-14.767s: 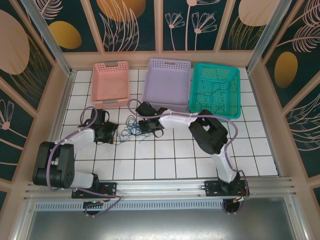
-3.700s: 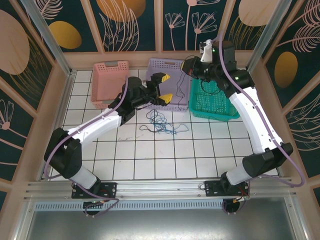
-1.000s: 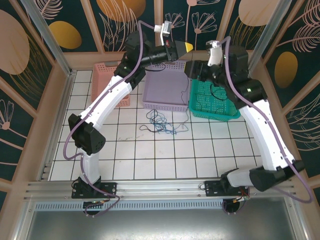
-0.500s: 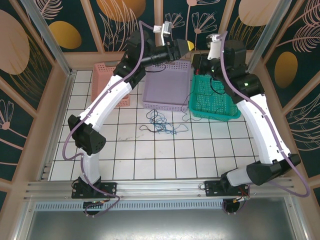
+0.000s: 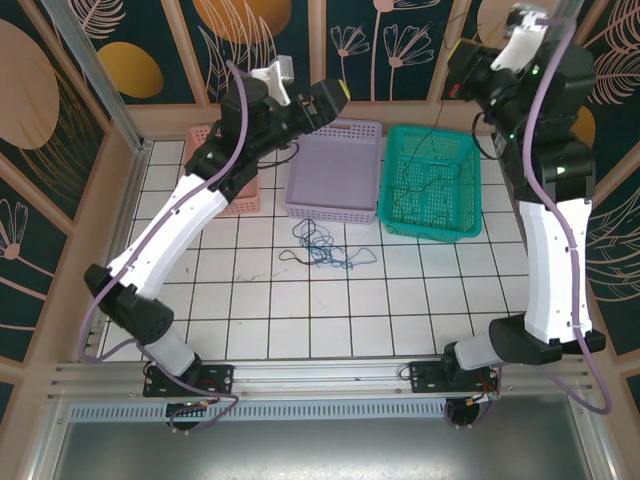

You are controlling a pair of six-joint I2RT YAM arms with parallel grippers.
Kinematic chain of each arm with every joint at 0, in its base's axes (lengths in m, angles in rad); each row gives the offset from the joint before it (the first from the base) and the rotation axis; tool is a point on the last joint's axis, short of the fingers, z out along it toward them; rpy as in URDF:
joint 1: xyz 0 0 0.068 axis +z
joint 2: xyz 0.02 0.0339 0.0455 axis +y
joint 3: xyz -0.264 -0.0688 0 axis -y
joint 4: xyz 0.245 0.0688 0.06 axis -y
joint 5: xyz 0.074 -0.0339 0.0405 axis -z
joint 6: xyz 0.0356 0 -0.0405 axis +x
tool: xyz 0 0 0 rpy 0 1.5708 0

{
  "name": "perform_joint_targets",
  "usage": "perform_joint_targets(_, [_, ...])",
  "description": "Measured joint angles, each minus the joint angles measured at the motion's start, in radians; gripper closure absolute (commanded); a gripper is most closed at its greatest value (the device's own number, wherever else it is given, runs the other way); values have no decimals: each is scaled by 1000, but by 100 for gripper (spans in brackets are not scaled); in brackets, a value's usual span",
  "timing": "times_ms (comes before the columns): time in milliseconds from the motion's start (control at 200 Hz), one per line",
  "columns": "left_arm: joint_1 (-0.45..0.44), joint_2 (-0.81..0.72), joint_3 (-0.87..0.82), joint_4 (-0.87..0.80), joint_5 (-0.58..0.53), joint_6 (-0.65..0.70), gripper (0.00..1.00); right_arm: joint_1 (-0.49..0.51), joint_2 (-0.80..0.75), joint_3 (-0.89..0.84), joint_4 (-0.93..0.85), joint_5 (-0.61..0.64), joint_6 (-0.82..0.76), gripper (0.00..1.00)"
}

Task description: Untangle the cables

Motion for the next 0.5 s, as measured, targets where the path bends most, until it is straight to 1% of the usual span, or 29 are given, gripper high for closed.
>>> perform_joint_targets(145, [0,-89,-194,24,-12,-1,1,-81,100,147,16,-1,34,100])
perform_joint_targets(220, [0,-118,-296,29,-15,-5,2,-126,153,192,32,-2,58,100])
perform_joint_targets(395, [0,-158,-457,27,-14,-19,1,-213,242,187,63,-13,100,100])
perform_joint_targets(495, [0,-187,-504,28,-14,-25,2,-243,261,124,79,-19,108,100])
